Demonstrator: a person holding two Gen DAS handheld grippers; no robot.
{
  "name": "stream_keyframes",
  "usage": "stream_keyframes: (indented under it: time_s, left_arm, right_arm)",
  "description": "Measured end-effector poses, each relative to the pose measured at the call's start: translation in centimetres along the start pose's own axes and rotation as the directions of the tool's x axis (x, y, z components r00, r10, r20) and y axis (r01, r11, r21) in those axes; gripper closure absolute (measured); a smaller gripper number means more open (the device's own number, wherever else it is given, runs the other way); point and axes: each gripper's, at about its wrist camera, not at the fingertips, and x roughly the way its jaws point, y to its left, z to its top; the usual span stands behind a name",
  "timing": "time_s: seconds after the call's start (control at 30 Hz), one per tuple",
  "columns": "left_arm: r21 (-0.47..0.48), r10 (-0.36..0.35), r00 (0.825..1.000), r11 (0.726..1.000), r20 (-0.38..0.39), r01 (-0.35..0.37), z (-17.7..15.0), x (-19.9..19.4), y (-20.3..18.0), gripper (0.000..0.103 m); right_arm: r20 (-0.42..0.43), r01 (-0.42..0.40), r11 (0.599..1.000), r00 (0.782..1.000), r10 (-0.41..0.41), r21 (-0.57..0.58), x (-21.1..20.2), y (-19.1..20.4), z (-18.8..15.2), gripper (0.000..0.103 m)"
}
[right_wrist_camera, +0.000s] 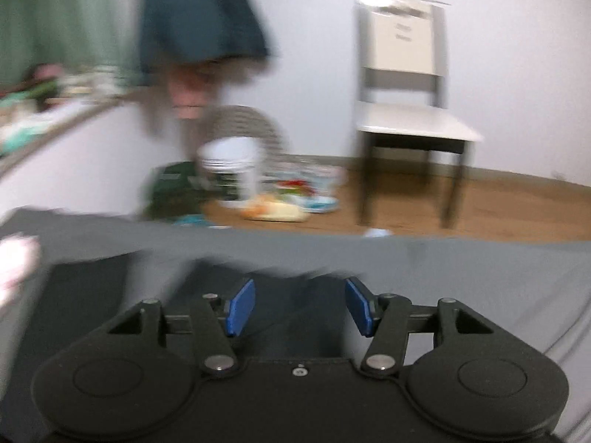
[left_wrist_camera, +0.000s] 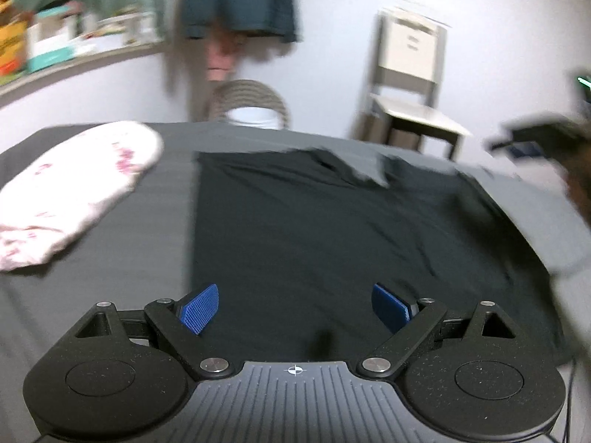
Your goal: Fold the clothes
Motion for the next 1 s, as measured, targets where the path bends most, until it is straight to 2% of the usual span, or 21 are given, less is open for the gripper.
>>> stream_keyframes:
  time_s: [0.07, 0.13, 0.2, 0.27, 0.33, 0.4, 0.47, 0.57, 0.7, 0.77, 0.83, 1.0]
  left_arm:
    - [-0.081, 0.04, 0.999, 0.996, 0.016, -0.038, 0.7, -0.1, 2.5, 0.012]
    - [-0.173, 0.059, 0.998, 0.983, 0.016, -0.055, 1.0, -0.3, 4.9, 0.012]
    - [-0.263, 0.077, 0.997, 0.962, 0.015, -0.071, 1.3, -0.4, 7.3, 0.012]
    - [-0.33, 0.079, 0.997, 0.941, 0.011, -0.071, 1.7, -0.4, 9.4, 0.012]
    - [-0.334, 0.062, 0.998, 0.941, 0.008, -0.056, 2.0, -0.2, 10.1, 0.012]
    - [-0.331, 0.042, 0.999, 0.943, 0.001, -0.039, 2.4, 0.3, 10.5, 0.012]
    - [-0.345, 0.003, 1.0, 0.939, -0.02, -0.01, 2.6, 1.1, 10.7, 0.012]
    - [-0.345, -0.045, 0.997, 0.939, -0.061, 0.021, 3.4, 2.8, 10.3, 0.012]
    - [-0.265, -0.035, 0.995, 0.964, -0.089, 0.01, 6.1, 5.7, 9.5, 0.012]
    - [-0.25, -0.058, 0.994, 0.968, -0.094, 0.033, 7.8, 7.5, 9.3, 0.012]
    - [-0.247, -0.074, 0.992, 0.968, -0.097, 0.048, 9.3, 9.3, 9.2, 0.012]
    - [-0.255, -0.06, 0.99, 0.967, -0.128, 0.026, 11.6, 14.2, 9.4, 0.013]
  right_arm:
    - [-0.01, -0.135, 0.989, 0.991, 0.134, -0.059, -3.3, 3.8, -2.5, 0.046]
    - [-0.042, -0.257, 0.957, 0.966, 0.254, -0.135, -6.1, 8.4, -5.7, 0.046]
    - [-0.079, -0.311, 0.921, 0.951, 0.301, -0.236, -7.5, 13.5, -9.2, 0.047]
    - [-0.124, -0.349, 0.856, 0.937, 0.326, -0.383, -8.3, 19.1, -13.0, 0.051]
    - [-0.151, -0.34, 0.78, 0.939, 0.308, -0.526, -9.1, 23.3, -16.0, 0.053]
    - [-0.128, -0.305, 0.701, 0.947, 0.295, -0.644, -10.1, 26.3, -18.5, 0.053]
    - [-0.095, -0.268, 0.655, 0.953, 0.288, -0.706, -10.7, 28.1, -20.0, 0.053]
    - [-0.071, -0.245, 0.615, 0.953, 0.293, -0.75, -10.8, 29.8, -21.0, 0.053]
    - [-0.038, -0.207, 0.571, 0.955, 0.294, -0.795, -10.3, 31.6, -21.6, 0.054]
    - [-0.014, -0.177, 0.545, 0.957, 0.289, -0.82, -10.2, 32.2, -22.0, 0.054]
    - [0.014, -0.144, 0.523, 0.958, 0.285, -0.84, -10.3, 32.6, -22.5, 0.054]
    - [0.107, -0.019, 0.452, 0.962, 0.252, -0.892, -10.4, 33.4, -24.3, 0.055]
